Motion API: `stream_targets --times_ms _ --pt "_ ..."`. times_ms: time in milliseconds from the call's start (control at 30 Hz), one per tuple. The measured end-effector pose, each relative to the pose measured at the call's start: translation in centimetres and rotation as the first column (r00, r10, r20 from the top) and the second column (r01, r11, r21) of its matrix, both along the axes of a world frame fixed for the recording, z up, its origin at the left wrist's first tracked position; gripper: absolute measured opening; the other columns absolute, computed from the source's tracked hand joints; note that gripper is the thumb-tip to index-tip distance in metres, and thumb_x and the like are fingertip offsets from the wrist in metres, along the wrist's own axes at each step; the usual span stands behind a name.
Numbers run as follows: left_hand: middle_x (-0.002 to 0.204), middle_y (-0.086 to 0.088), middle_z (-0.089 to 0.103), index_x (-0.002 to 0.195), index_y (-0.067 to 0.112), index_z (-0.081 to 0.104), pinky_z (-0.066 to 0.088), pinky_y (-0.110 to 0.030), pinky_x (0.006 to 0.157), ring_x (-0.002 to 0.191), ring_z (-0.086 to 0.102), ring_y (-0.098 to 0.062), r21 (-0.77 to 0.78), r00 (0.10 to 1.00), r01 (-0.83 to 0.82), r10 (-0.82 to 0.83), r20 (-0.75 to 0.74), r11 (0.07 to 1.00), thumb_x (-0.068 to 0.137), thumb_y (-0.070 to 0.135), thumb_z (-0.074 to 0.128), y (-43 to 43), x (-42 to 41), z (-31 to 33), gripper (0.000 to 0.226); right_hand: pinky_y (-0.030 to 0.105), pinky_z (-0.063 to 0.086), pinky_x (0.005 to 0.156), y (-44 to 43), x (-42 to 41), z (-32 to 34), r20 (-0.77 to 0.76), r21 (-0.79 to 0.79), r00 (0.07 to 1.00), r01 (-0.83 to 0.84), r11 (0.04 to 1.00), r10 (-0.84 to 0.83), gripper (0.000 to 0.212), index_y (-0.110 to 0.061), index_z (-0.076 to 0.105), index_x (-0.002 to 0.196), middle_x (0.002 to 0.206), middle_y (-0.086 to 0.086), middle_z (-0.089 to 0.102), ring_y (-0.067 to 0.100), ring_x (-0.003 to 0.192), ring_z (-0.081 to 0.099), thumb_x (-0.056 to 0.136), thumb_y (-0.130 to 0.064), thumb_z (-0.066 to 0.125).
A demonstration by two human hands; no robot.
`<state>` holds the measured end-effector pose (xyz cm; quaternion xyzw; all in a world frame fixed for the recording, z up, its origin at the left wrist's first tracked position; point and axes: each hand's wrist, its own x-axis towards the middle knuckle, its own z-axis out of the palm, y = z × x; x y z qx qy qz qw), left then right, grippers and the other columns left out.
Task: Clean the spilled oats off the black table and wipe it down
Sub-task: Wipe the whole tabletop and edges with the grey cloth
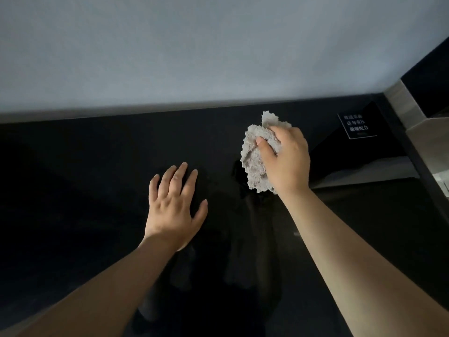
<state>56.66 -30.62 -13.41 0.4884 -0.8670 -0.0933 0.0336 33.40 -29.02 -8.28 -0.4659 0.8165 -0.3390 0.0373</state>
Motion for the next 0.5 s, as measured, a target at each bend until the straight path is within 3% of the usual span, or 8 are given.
stream_targets --times_ms 200,333,400,500 --pt "0.152 -0.006 0.033 0.141 0.017 0.043 0.017 -0.051 0.116 0.143 0.024 -0.024 0.005 0.999 -0.010 0.010 -0.053 1.000 0.088 0.051 0.036 -0.1 0.0 -0.2 0.064 0.023 0.035 0.080 -8.8 -1.0 -1.0 -0.017 0.011 1.000 0.012 1.000 -0.012 0.041 -0.021 0.057 0.126 0.120 0.002 0.058 0.023 0.113 0.050 0.093 -0.045 0.054" --pt "0.151 -0.006 0.035 0.140 0.016 0.045 0.018 -0.051 0.115 0.141 0.027 -0.025 0.001 0.998 -0.009 0.009 -0.068 1.000 0.087 0.048 0.038 -0.1 -0.2 -0.3 0.063 0.038 0.041 0.091 -12.5 -1.1 -3.3 -0.074 0.230 0.995 -0.053 0.972 0.072 0.051 -0.019 0.051 0.135 0.135 0.008 0.051 0.032 0.120 0.044 0.094 -0.050 0.046" --pt "0.151 -0.005 0.035 0.140 0.016 0.046 0.018 -0.051 0.115 0.141 0.028 -0.025 -0.002 0.998 -0.012 0.012 -0.068 1.000 0.087 0.048 0.038 -0.1 -0.2 -0.3 0.062 0.038 0.042 0.085 -12.6 -1.0 -4.3 -0.167 0.274 0.980 -0.055 0.960 0.104 0.050 -0.018 0.054 0.131 0.133 0.010 0.050 0.032 0.117 0.044 0.093 -0.051 0.048" --pt "0.151 -0.005 0.035 0.140 0.016 0.047 0.018 -0.050 0.116 0.141 0.028 -0.025 -0.005 0.997 -0.014 0.013 -0.071 1.000 0.087 0.047 0.039 -0.1 -0.2 -0.1 0.061 0.027 0.038 0.069 -11.2 -1.0 -4.5 -0.216 0.233 0.968 -0.075 0.970 0.126 0.043 -0.018 0.062 0.116 0.114 0.005 0.055 0.024 0.107 0.049 0.091 -0.052 0.052"
